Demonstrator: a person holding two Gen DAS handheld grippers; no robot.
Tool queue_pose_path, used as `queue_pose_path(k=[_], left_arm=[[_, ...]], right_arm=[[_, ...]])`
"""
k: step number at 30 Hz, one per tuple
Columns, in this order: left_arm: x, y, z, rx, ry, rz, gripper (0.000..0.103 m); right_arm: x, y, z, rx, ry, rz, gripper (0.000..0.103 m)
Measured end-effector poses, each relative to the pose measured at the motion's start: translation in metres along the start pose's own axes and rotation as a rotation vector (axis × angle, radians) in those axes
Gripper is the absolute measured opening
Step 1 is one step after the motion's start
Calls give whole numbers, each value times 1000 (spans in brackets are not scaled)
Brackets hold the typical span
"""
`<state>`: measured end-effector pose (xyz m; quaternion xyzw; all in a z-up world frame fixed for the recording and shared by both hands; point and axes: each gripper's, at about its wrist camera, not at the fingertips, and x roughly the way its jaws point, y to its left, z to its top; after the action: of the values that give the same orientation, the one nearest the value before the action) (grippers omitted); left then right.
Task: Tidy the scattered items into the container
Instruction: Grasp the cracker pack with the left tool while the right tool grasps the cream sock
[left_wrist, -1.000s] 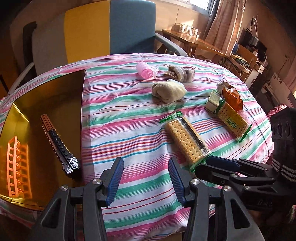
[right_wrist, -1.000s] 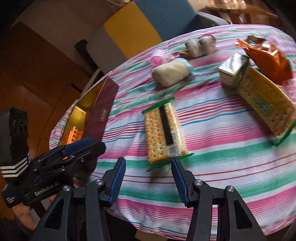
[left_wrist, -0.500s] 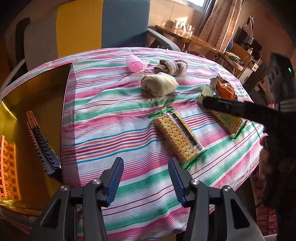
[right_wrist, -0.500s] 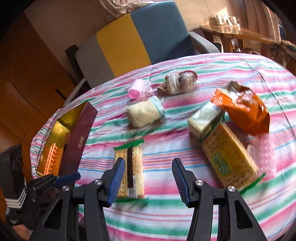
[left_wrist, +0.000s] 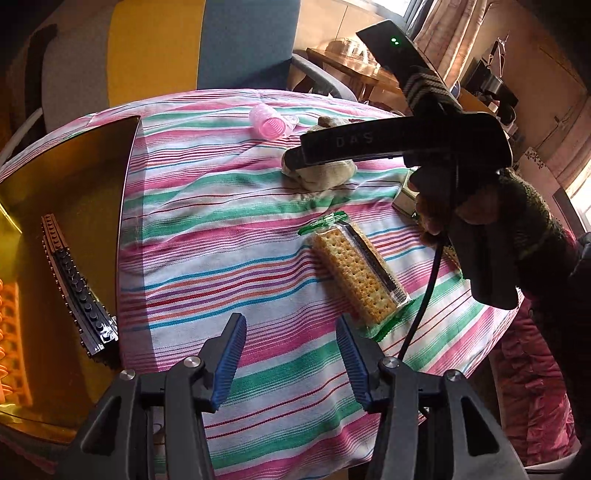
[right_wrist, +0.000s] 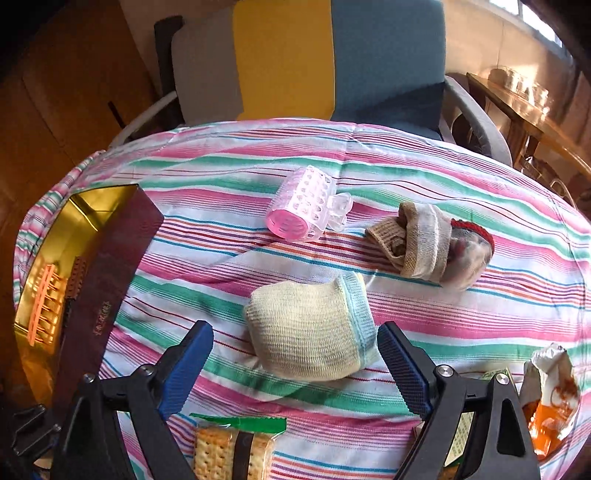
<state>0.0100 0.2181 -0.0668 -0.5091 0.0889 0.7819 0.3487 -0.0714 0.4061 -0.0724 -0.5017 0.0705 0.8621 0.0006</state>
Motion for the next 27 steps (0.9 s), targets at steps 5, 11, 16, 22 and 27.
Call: queue_pose_path(k=[5,11,16,22,27], left_arm=[[3,-1,0,-1,7,0,52],[4,-1,1,-7,11,-1,52],[7,-6,7,-4,7,4,52],[14,-18,23,-22,12,-46,52],[29,-34,37,-26,38,-49,52]], right_arm=[[-1,-2,-7,-5,-8,-18,66],[-13,-7,-23,8,-30,-38,61],[-49,-10,-55,51,-79,-55,61],[-89,-23,-109,150,-132,-77,61],[-106,-27,-156,187,-131,-99,61]])
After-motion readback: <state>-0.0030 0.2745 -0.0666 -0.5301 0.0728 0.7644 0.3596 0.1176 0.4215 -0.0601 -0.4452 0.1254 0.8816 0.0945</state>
